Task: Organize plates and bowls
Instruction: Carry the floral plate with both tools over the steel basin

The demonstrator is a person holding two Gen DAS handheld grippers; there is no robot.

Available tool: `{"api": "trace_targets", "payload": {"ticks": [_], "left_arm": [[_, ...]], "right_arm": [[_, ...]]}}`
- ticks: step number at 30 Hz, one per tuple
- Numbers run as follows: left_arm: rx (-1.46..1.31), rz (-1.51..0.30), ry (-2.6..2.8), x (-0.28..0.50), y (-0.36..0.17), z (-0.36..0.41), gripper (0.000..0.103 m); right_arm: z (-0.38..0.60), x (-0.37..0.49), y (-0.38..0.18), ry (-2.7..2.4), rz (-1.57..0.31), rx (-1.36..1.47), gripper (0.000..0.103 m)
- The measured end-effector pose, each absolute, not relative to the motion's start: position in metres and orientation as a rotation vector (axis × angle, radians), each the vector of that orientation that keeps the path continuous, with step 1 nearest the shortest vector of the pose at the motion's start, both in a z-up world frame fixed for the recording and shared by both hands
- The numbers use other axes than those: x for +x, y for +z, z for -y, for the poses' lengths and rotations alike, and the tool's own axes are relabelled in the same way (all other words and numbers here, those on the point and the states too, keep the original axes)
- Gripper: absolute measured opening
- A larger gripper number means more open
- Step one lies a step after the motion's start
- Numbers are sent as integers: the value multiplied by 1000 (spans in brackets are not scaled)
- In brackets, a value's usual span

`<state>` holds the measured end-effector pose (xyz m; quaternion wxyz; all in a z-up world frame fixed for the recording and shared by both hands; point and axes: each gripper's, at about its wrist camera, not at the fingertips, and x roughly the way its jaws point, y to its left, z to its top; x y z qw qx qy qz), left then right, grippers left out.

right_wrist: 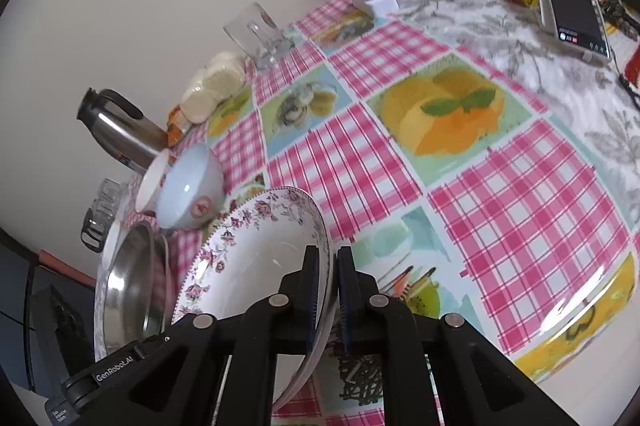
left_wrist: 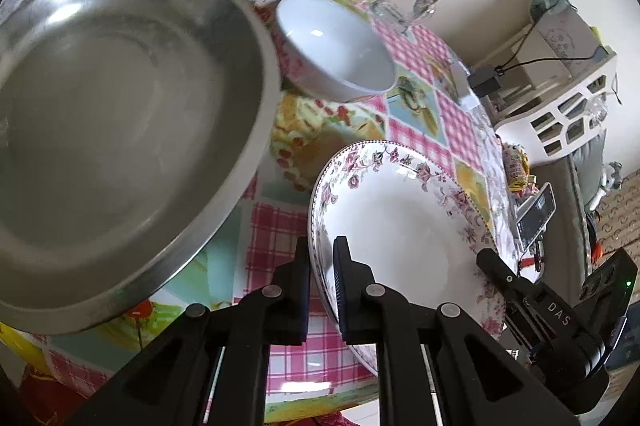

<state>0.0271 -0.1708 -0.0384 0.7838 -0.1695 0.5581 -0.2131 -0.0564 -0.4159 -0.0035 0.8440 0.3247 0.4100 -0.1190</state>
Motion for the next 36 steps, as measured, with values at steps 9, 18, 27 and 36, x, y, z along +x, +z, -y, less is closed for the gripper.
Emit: {"api": "trace_targets", "payload": {"ticks": [9, 18, 27, 36], "left_arm": [[-342, -1097, -523, 23, -3, 168, 11], [-347, -1031, -543, 29, 19, 153, 11], [-390, -1005, -512, 43, 25, 120, 11], [-455, -982, -452, 61, 29, 69, 11]], "right_arm": [[411, -67, 33, -255, -769, 647, 10], [395, -64, 55, -253, -720, 602, 10], [366, -45, 57, -220, -727, 565, 10], [323, -19, 62, -165, -731, 544, 10]]}}
